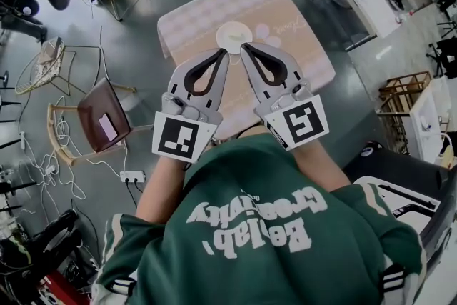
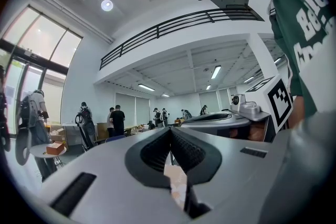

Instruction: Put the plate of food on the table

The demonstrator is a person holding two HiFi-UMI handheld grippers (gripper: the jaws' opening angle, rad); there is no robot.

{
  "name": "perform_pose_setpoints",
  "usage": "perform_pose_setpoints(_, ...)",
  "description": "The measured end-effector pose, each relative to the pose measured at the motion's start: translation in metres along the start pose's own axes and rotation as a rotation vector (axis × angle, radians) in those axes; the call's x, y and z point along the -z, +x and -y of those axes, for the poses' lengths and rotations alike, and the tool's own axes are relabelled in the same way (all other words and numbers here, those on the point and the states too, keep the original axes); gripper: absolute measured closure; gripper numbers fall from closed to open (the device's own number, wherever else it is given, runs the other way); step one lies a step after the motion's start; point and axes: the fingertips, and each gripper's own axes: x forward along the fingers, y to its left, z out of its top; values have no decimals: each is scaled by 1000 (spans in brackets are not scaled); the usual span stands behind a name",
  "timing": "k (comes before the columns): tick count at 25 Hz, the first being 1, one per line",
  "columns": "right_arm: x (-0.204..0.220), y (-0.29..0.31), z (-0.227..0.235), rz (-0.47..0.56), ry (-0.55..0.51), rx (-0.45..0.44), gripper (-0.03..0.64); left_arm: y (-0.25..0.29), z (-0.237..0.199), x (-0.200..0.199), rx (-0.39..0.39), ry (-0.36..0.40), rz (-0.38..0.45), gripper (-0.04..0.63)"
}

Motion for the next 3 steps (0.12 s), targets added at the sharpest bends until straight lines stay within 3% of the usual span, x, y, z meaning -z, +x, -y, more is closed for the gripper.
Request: perform_pose_setpoints(3,0,1,-1,2,5,2,601,-1,-1,1,-2,-3,1,584)
